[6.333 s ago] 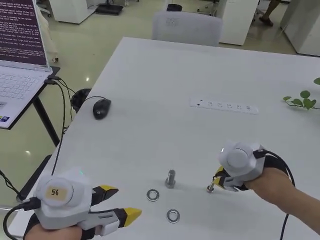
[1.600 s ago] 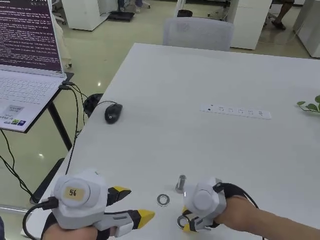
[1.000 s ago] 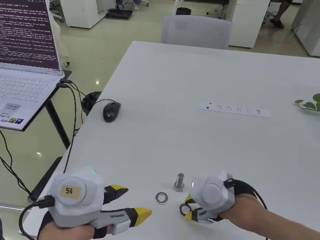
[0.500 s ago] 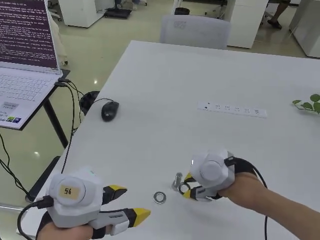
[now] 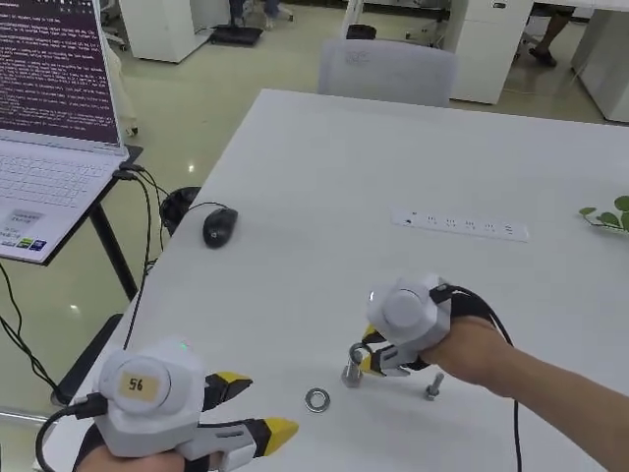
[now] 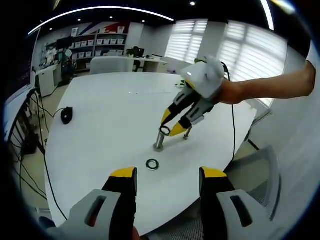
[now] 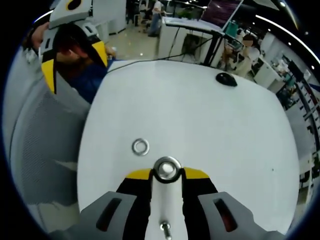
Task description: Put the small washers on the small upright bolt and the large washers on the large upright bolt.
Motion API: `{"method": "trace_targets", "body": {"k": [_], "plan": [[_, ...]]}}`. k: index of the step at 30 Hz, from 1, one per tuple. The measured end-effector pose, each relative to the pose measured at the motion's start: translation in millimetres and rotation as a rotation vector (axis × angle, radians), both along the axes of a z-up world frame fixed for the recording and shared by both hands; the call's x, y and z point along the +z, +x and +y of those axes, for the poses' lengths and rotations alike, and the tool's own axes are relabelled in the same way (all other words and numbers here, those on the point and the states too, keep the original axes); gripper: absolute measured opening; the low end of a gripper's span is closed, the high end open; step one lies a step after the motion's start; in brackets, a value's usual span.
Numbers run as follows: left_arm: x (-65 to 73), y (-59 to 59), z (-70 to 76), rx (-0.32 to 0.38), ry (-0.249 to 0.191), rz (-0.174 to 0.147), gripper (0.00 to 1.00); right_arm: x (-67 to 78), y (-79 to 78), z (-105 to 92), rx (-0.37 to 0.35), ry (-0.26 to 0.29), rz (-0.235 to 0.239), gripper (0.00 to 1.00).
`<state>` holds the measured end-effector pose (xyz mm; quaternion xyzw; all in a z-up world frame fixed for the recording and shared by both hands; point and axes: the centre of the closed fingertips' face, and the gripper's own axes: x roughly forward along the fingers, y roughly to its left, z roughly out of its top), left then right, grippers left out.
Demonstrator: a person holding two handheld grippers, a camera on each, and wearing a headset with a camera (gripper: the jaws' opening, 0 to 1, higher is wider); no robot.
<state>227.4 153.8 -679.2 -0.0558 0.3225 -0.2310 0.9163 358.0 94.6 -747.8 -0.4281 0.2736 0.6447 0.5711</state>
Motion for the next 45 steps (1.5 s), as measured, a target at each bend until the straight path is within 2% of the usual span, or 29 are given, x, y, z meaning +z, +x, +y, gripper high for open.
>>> {"method": "trace_targets", "body": {"k": [19,26,37,45], "plan": [[-2.8,-0.1,4.2,0.009,0.000,0.008,0.49,-16.4,1.7,3.5,0.000,-0.051,0.033,0.23],[-3.2,0.8,5.1,0.011,-0.001,0.009,0.49,-17.2,2.8,4.2,0.000,-0.054,0.030,0.23],[-3.8,0.3,3.3,0.008,-0.004,0.012,0.49,-17.9,2.1,6.1,0.000,-0.090,0.019,0.23],[-5.7,-0.1,6.0,0.014,-0.006,0.015,0.49,-28.5,0.2,7.0,0.006,-0.120,0.031,0.23]]}}
